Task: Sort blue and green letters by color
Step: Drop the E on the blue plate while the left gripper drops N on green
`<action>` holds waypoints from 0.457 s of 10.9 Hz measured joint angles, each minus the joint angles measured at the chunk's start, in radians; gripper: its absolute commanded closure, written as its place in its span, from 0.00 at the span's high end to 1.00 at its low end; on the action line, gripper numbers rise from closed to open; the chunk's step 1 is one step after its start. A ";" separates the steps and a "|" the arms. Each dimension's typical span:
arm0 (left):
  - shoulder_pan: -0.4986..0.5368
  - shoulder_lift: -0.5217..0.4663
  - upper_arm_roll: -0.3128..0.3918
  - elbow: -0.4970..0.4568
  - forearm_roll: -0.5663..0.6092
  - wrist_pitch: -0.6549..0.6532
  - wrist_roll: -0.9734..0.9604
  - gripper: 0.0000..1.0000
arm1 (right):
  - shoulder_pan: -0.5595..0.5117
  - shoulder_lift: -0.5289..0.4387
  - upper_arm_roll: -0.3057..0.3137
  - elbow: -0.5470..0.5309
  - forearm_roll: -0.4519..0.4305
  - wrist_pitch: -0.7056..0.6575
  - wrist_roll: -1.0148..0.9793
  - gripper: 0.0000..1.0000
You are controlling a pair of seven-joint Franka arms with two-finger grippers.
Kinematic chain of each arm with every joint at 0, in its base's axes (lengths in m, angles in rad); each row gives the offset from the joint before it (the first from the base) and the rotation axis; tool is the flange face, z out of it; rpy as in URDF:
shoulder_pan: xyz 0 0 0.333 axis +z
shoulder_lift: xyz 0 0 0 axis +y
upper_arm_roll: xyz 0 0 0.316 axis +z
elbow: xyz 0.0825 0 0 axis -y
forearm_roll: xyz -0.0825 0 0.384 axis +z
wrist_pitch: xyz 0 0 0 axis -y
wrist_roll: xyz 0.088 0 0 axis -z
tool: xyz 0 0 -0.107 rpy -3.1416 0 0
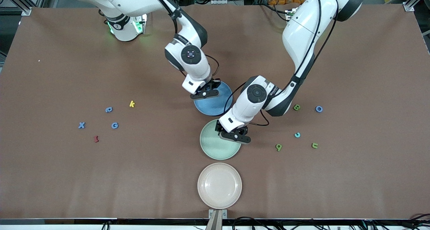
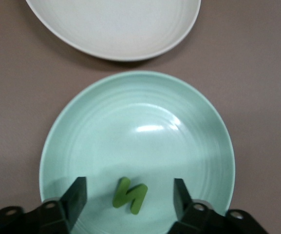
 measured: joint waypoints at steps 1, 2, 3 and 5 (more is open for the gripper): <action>0.006 -0.002 0.003 0.011 0.000 0.001 0.000 1.00 | 0.018 0.016 0.000 0.015 -0.003 -0.012 0.051 1.00; 0.015 -0.006 0.004 0.019 0.001 0.002 0.001 1.00 | 0.023 0.019 0.001 0.024 -0.004 -0.045 0.075 1.00; 0.032 -0.010 0.006 0.023 0.001 0.002 0.024 1.00 | 0.021 0.019 0.000 0.034 -0.004 -0.079 0.085 1.00; 0.090 -0.017 0.007 0.022 0.003 -0.021 0.161 1.00 | 0.007 0.012 -0.002 0.048 -0.004 -0.117 0.093 1.00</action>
